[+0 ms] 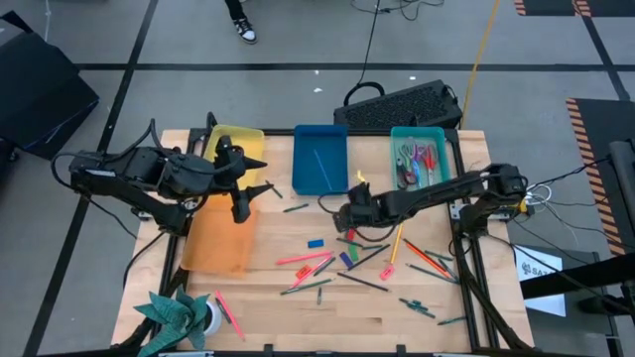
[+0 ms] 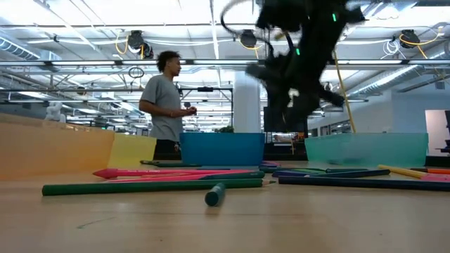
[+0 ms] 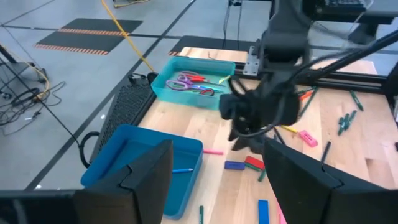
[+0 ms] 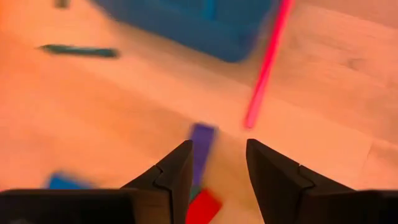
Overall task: Sort crayons/erasers/pens/pencils in bins
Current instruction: Put the top pink pencil into the blue bin
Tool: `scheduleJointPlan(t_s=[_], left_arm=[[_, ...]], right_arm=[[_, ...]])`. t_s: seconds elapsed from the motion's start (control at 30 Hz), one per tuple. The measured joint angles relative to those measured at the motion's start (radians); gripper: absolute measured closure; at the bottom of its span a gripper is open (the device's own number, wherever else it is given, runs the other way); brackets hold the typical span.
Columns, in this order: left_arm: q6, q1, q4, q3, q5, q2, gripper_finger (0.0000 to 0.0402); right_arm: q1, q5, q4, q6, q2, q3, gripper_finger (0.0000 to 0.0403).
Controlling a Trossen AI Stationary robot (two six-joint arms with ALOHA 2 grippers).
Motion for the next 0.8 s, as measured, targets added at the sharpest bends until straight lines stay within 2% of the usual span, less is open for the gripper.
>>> scheduleJointPlan(t_s=[0.23, 0.5, 0.8], left_arm=[[-0.003, 0.0, 0.002, 0.0, 0.011, 0.0, 0.0151], [-0.025, 0.0, 0.017, 0.0, 0.012, 0.0, 0.0151], [-0.041, 0.0, 0.026, 0.0, 0.011, 0.0, 0.0151]], right_arm=[[-0.086, -0.004, 0.188, -0.011, 0.0, -0.151, 0.0259], [-0.151, -0.056, 0.282, -0.135, 0.051, -0.146, 0.0266], [-0.144, -0.039, 0.239, -0.159, 0.174, -0.08, 0.0277]])
